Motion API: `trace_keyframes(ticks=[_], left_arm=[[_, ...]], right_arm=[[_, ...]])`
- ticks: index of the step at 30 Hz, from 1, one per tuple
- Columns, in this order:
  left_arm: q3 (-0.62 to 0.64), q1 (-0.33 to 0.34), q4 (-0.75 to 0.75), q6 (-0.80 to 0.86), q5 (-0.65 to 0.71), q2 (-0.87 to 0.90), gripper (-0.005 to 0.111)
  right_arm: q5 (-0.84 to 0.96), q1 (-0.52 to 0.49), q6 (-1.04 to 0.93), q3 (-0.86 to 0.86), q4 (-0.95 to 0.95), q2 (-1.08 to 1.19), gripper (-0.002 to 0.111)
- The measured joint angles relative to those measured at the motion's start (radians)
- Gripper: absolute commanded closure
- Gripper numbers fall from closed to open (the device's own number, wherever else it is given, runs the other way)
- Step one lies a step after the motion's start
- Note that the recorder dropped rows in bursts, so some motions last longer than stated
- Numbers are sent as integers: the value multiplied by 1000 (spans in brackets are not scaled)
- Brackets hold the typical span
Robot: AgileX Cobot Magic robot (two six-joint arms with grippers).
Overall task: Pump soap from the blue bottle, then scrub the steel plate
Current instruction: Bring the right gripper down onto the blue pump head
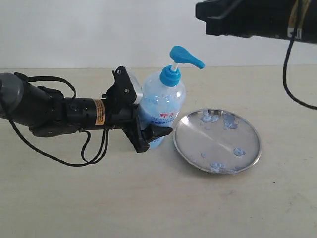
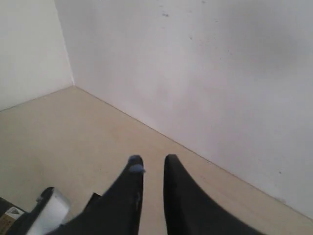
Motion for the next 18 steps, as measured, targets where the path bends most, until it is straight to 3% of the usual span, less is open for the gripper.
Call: trace_keyframes(ticks=[7, 18], left_arm=[[-34, -2, 2, 2, 53, 0, 102], [-84, -2, 2, -8, 135, 0, 102]], right_arm=[[12, 1, 209, -49, -212, 7, 103], [-36, 1, 278, -47, -380, 6, 103]])
